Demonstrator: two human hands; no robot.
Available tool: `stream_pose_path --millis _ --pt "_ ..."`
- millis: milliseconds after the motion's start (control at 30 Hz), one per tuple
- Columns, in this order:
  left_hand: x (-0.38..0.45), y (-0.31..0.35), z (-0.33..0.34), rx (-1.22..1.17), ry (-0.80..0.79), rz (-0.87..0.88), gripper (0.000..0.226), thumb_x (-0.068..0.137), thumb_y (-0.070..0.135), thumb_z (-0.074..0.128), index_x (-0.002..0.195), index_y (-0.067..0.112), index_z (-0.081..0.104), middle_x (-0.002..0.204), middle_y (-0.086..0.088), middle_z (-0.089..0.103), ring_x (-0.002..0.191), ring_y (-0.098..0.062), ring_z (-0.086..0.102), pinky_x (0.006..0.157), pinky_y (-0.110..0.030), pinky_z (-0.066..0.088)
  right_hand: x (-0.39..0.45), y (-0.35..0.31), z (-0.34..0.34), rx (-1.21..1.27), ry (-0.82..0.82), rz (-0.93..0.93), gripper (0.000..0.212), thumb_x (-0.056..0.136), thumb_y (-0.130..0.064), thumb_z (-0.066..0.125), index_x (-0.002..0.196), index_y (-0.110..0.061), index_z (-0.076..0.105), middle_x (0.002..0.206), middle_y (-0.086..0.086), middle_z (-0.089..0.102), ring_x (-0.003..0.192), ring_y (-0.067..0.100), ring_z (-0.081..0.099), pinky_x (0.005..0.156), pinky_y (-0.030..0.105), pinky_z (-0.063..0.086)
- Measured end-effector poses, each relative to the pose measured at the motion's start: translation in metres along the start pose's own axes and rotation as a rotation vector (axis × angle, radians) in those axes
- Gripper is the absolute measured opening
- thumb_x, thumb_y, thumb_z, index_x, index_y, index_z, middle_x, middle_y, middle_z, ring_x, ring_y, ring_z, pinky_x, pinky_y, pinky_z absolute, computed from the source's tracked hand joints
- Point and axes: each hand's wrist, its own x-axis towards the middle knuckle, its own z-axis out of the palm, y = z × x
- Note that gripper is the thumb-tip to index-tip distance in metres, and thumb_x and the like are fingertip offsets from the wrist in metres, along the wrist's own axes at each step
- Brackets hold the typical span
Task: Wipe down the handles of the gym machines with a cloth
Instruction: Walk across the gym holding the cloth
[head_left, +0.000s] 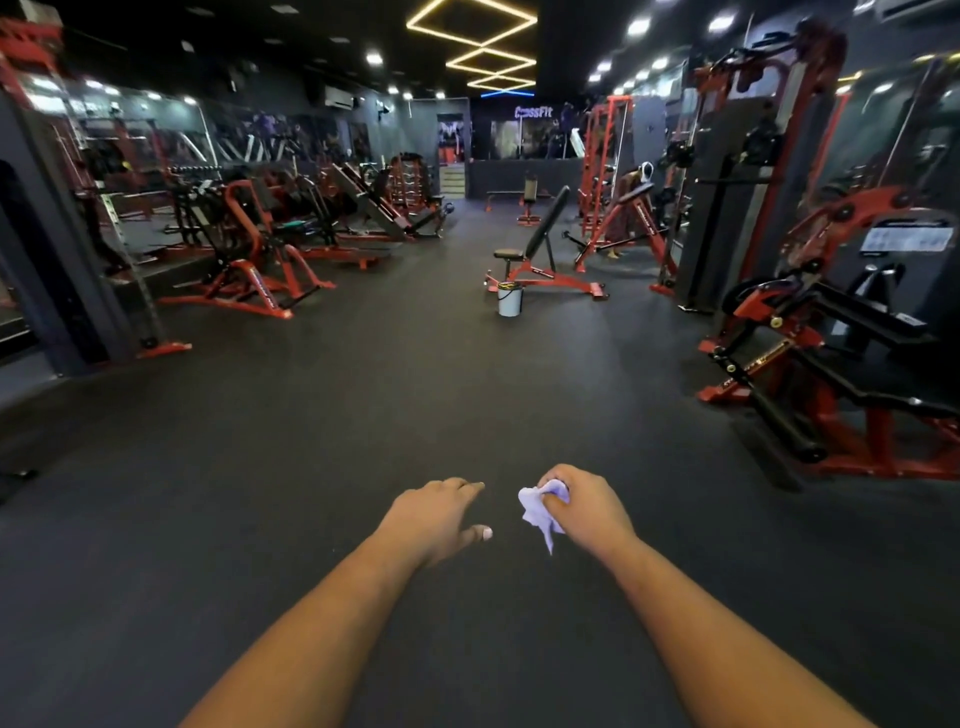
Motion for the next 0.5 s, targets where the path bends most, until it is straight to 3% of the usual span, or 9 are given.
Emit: stream_pose_path --millis 300,500 --pt "0.177 -0.111 -0.014 -0.053 -0.006 0.041 0.077 0.096 0.066 0.051 0.160 0.031 0.027 0.164 0.006 0.033 0.148 -0.020 0.036 0.112 -0.042 0.042 0.191 -0.033 0.033 -0.056 0.025 0.049 0.010 0.068 -0.036 0.060 0.076 -0.030 0.063 0.064 -0.008 0.070 0.060 0.014 0.068 0.067 0.037 0.059" --pt "0.287 -0.184 -0.044 -0.079 -0.007 0.031 0.077 0.096 0.066 0.050 0.160 0.031 0.027 0.164 0.005 0.033 0.148 -0.021 0.036 0.113 -0.043 0.040 0.315 -0.062 0.039 -0.076 -0.003 0.056 0.011 0.076 -0.030 0.059 0.071 -0.023 0.065 0.060 -0.010 0.070 0.058 0.011 0.068 0.063 0.031 0.056"
